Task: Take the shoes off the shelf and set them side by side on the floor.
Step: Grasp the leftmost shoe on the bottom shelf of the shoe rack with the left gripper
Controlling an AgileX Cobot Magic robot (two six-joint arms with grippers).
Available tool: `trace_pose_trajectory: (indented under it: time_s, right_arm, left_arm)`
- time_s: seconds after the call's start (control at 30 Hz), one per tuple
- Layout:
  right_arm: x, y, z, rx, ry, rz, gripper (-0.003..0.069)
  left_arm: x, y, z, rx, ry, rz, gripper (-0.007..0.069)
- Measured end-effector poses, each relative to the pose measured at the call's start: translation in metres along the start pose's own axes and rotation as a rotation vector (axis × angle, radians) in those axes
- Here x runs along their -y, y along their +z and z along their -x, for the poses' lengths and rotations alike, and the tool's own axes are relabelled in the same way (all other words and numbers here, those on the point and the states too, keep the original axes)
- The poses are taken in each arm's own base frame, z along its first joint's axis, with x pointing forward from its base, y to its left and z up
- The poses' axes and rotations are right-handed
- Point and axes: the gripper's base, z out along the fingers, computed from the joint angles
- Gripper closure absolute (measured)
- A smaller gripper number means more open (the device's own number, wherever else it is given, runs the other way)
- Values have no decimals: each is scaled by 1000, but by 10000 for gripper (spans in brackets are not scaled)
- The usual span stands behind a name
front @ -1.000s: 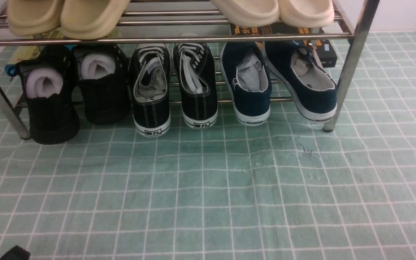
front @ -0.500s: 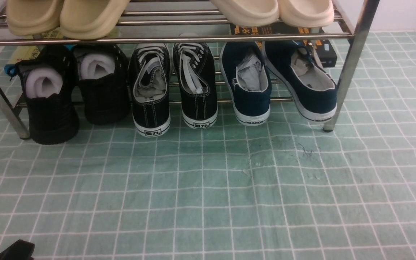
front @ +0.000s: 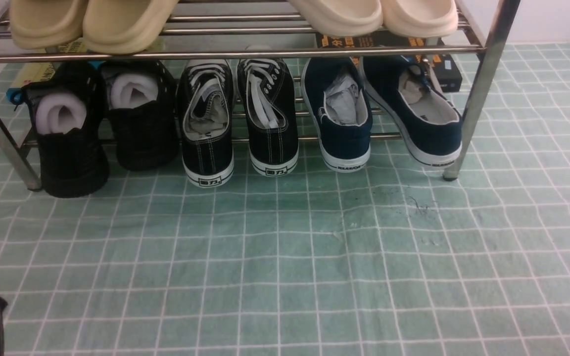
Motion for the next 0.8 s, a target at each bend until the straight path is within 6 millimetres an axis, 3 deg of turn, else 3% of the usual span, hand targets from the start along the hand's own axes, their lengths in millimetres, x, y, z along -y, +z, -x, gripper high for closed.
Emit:
trace_pose_trajectory:
  time_s: [0.13, 0.2, 0.3, 0.53, 0.6, 0.8]
  right_arm:
    - [0, 0, 0, 0, 0, 0, 421]
    - [0, 0, 0, 0, 0, 0, 421]
    - [0, 0, 0, 0, 0, 0, 421]
    - [0, 0, 0, 0, 0, 0, 421]
    - [0, 0, 0, 0, 0, 0, 421]
    - [0, 0, 0, 0, 0, 0, 421]
  left_arm:
    - [49, 3, 48, 19, 142, 19, 596]
    - [59, 6, 58, 25, 184, 30, 584]
    - [79, 31, 88, 11, 302, 127, 505]
    - [86, 106, 116, -53, 364, 297, 295]
    - [87, 117, 118, -46, 354, 299, 267]
    - [80, 180, 124, -28, 357, 320, 210]
